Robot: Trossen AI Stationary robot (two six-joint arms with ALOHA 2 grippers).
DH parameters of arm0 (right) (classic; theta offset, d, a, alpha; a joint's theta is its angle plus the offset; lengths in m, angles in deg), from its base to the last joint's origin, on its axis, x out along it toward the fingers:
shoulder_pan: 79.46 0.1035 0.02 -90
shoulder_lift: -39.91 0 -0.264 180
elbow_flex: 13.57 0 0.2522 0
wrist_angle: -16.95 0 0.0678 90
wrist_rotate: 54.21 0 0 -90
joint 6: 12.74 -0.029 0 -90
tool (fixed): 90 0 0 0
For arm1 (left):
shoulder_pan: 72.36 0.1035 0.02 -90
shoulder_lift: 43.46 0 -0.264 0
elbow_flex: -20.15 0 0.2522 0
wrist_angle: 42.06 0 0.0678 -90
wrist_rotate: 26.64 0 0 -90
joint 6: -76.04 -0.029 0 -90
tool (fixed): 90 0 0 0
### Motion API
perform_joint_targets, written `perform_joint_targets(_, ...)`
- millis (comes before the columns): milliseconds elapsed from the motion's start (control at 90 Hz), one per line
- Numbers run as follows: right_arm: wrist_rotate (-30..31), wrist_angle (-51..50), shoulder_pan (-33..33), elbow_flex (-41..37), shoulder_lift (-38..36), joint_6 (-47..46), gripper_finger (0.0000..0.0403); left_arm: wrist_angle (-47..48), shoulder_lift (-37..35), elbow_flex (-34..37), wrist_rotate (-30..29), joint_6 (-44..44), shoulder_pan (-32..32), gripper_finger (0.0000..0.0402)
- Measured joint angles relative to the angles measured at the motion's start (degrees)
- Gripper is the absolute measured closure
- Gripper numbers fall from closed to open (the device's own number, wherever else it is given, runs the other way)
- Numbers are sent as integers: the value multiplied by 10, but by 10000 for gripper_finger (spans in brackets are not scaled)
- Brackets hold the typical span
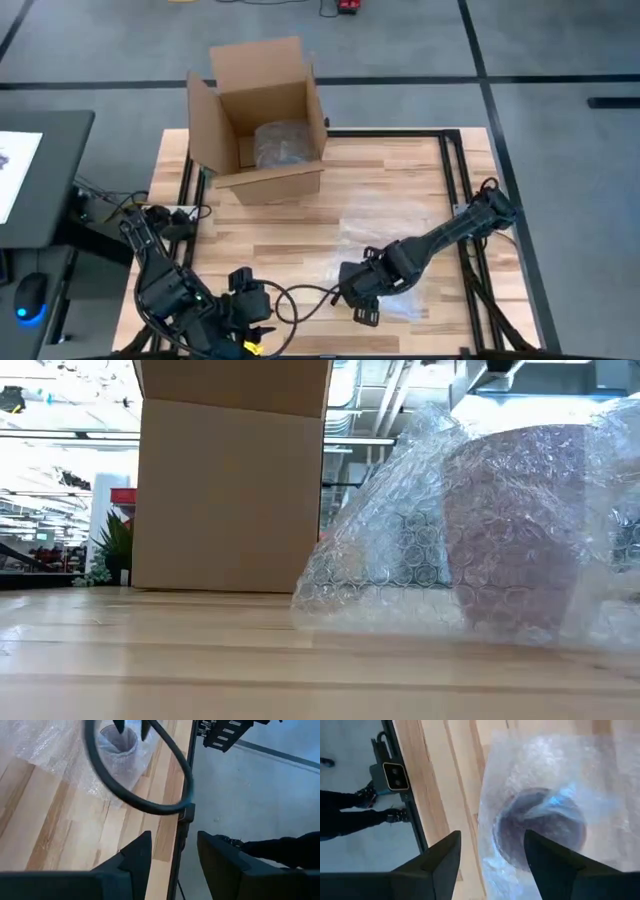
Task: Wrap mug
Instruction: Wrap the purple mug with the bubble wrap
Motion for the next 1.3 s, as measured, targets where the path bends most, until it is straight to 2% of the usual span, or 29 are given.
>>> perform_joint_targets(133, 5, -71, -15, 45, -4, -3, 205, 0, 0, 0, 0, -7, -4, 263)
perform_joint_targets(289, 62, -159, -69, 54, -37, 3, 208, 0, 0, 0, -8, -21, -13, 263)
perform_joint_targets(356, 102, -187, -98, 45, -58, 13, 207, 0, 0, 0, -9, -23, -15, 263)
perform_joint_targets(433, 139, -189, -141, 0, -94, 23, 204, 0, 0, 0, -11, -23, -16, 263)
perform_joint_targets(544, 144, -120, -217, -137, -164, 31, 199, 3, 0, 0, -13, -23, -16, 263)
perform_joint_targets(689, 61, 57, -326, -362, -255, 29, 188, 17, 0, 0, -24, -22, -10, 263)
perform_joint_targets(833, 17, 175, -412, -506, -287, 24, 176, 17, -2, 0, -21, -35, 27, 263)
perform_joint_targets(1044, 36, 262, -481, -594, -259, 29, 174, 23, -11, 0, 21, -105, 120, 263)
perform_joint_targets(1144, 49, 305, -497, -607, -229, 37, 179, 22, -15, 0, 38, -135, 167, 263)
perform_joint_targets(1300, 34, 361, -508, -602, -174, 117, 201, 20, -16, 0, 51, -170, 222, 263)
